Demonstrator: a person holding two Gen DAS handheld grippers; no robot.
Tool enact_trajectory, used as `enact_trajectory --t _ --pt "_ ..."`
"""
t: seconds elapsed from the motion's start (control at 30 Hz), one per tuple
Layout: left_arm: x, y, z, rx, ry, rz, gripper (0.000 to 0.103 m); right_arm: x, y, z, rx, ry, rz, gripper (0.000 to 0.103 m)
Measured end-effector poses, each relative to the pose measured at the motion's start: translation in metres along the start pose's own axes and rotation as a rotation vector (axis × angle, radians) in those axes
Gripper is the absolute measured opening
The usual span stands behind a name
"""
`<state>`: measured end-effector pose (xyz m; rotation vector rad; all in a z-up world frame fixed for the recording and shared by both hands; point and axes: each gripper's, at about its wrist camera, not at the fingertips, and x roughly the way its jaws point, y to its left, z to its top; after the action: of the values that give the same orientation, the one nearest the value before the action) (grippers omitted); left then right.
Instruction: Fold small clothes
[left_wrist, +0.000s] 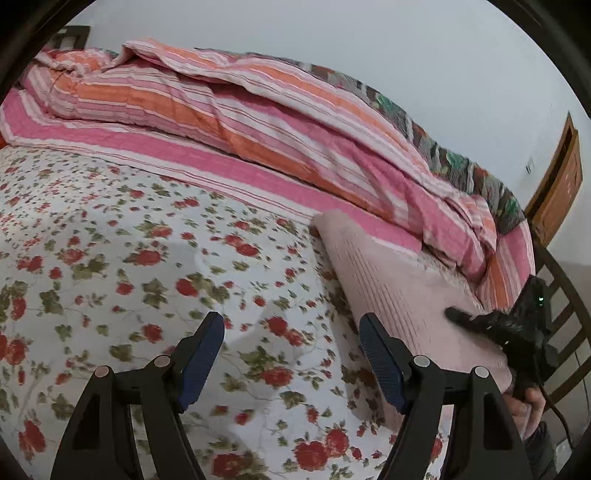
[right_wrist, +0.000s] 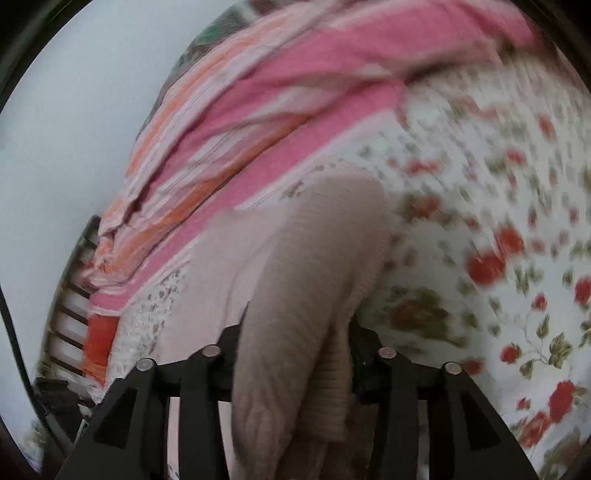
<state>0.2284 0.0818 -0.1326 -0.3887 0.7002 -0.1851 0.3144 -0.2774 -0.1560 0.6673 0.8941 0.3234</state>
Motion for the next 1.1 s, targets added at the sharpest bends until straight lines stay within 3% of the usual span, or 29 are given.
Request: enact_trajectory --t 0.13,0.23,0.67,1.1 --pt "0.009 -0.02 -0.009 0.059 0.006 0.001 0.074 -0.028 0.023 -0.006 -0.249 -0.106 -0.161 0.053" --pt "0.014 -0.033 -0.015 0.093 0.009 -0.004 0.074 -0.033 0.029 -0.016 -0.351 -0.135 -0.206 0.053" --pt "0.025 -0.046 -0.029 0.087 0.016 0.016 0.074 -0.031 0.031 -0.033 -0.46 -0.179 -0.277 0.053" --pt "0.027 -0.048 -0.03 0.102 0.011 0.034 0.075 -0.036 0.026 -0.038 -0.452 -0.181 -0.278 0.053"
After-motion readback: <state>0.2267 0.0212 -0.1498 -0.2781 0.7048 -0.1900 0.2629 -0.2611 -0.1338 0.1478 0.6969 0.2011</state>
